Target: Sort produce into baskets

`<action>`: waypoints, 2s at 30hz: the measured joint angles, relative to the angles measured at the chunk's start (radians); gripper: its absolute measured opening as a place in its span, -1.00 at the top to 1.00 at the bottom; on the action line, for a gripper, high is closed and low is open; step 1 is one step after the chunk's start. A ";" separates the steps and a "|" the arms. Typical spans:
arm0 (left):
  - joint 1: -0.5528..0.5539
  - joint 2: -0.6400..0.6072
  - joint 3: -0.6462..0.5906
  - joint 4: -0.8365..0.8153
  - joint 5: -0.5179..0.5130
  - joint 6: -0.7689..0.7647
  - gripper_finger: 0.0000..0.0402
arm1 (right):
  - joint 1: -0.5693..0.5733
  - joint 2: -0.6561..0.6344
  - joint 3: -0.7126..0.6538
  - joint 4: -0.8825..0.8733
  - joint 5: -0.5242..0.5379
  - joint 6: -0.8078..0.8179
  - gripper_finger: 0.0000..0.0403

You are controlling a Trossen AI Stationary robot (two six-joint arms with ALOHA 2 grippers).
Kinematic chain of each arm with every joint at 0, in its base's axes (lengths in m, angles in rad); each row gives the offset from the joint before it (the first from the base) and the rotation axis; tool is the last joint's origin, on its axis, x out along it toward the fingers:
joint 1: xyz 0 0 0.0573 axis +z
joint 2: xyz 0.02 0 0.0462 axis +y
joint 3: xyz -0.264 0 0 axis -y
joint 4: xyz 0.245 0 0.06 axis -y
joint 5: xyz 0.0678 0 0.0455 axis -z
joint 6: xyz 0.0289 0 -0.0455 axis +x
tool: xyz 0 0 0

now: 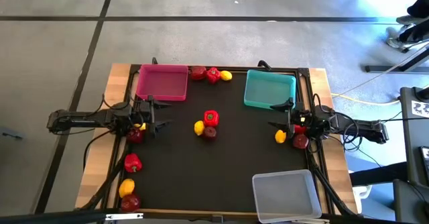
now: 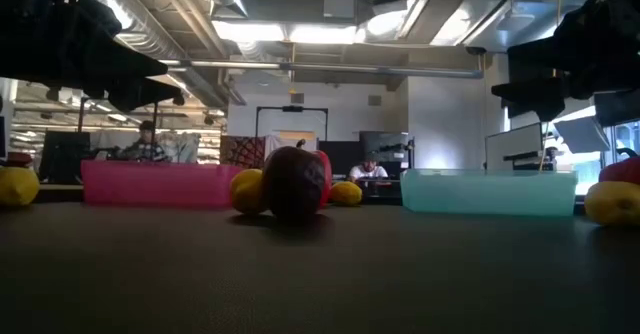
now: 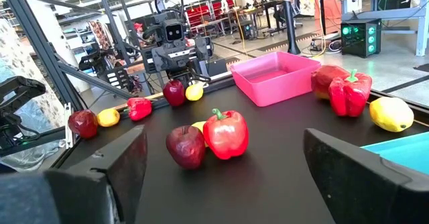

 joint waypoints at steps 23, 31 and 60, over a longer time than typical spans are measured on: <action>0.000 0.000 0.000 0.105 0.000 -0.111 -0.75 | 0.000 0.000 -0.004 0.127 0.078 0.001 -0.69; 0.000 0.000 0.000 0.258 0.000 -0.139 -0.75 | 0.000 0.011 -0.003 0.128 0.167 0.025 -0.69; 0.000 0.000 0.000 0.358 -0.337 -0.187 -0.75 | 0.000 0.083 -0.001 0.176 0.271 0.048 -0.69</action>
